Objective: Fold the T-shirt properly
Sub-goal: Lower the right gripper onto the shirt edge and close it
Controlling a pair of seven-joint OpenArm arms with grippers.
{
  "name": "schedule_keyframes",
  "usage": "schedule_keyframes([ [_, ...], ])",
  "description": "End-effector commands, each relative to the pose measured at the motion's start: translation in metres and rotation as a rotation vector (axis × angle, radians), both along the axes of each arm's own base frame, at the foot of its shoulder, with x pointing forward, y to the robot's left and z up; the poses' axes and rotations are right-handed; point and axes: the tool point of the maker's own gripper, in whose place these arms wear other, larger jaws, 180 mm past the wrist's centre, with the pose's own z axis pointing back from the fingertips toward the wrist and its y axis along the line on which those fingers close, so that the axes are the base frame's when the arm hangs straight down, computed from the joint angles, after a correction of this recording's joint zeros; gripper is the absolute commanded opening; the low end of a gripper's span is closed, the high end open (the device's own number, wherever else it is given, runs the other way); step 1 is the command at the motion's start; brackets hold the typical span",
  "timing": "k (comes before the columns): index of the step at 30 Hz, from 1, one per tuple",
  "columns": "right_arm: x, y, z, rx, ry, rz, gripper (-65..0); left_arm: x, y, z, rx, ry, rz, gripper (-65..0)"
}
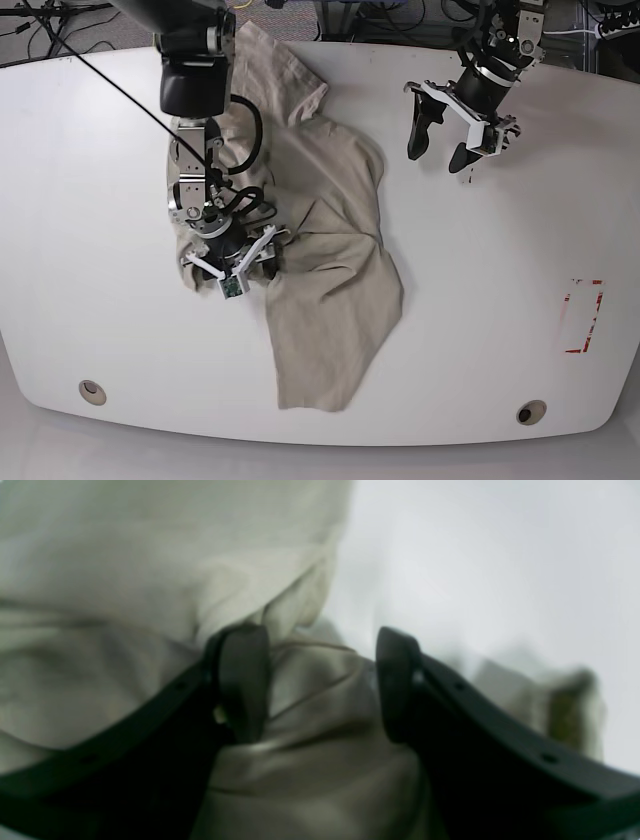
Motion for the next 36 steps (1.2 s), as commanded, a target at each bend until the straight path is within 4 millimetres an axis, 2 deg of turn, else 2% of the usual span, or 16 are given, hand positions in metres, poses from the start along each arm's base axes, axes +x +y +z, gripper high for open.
schedule_keyframes([
  [1,0.024,-0.031,0.056,-0.039,-0.141,-0.055,-27.0,0.002,-0.004,0.012,-0.022,-0.036,-0.008,-25.7],
  [7,0.021,-0.032,0.068,-0.044,-0.127,-0.04,-23.2,0.004,-0.01,0.005,-0.027,-0.015,-0.021,-25.5],
  [11,0.016,-0.03,0.072,-0.023,-0.099,-0.019,-21.3,0.006,-0.016,-0.005,-0.009,0.019,-0.043,-25.8],
  [13,0.013,-0.031,0.084,-0.001,-0.104,0.0,-18.8,0.005,-0.018,-0.019,0.011,0.057,-0.06,-27.1],
  [15,0.013,-0.034,0.083,0.007,-0.098,-0.005,-18.8,0.005,-0.019,-0.02,0.01,0.06,-0.062,-27.1],
  [23,0.018,-0.05,0.07,0.037,-0.052,-0.053,-19.5,0.001,-0.017,-0.022,0.018,0.065,-0.059,-27.5],
  [25,0.021,-0.07,0.059,0.058,0.0,-0.105,-19.2,0.001,-0.013,-0.016,0.013,0.054,-0.04,-28.0],
  [33,0.024,-0.092,0.044,0.079,0.057,-0.157,-18.7,0.002,-0.011,-0.012,-0.008,0.045,-0.003,-28.7],
  [35,0.02,-0.111,0.04,0.084,0.078,-0.198,-18.5,0.001,-0.008,-0.017,-0.02,0.06,0.018,-28.2],
  [36,0.02,-0.111,0.039,0.084,0.081,-0.198,-18.5,0.002,-0.008,-0.017,-0.021,0.059,0.021,-28.1],
])
